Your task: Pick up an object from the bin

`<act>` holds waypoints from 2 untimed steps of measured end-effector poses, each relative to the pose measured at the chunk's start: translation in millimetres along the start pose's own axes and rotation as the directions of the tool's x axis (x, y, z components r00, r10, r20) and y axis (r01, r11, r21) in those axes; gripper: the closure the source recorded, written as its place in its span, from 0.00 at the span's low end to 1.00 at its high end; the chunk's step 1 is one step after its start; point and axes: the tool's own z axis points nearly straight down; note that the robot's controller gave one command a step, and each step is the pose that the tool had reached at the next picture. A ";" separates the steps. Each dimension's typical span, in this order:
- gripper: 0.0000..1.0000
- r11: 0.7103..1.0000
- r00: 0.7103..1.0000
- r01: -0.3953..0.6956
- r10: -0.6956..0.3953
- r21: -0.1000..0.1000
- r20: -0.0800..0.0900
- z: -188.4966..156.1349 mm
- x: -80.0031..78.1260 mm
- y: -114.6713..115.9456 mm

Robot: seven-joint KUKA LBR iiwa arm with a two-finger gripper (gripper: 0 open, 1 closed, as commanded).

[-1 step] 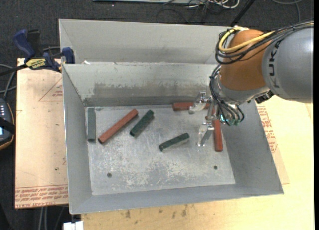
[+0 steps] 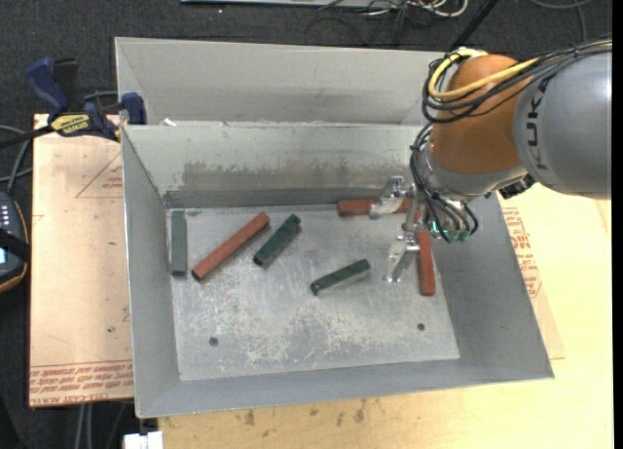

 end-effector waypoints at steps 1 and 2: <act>1.00 1.000 1.000 -0.019 0.019 -0.001 0.020 56.3 40.3 43.2; 0.00 1.000 1.000 -0.019 0.019 -0.001 0.010 60.0 43.7 43.5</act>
Offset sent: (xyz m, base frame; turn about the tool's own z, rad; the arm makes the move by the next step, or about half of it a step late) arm 0.0000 0.0000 0.0000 0.0000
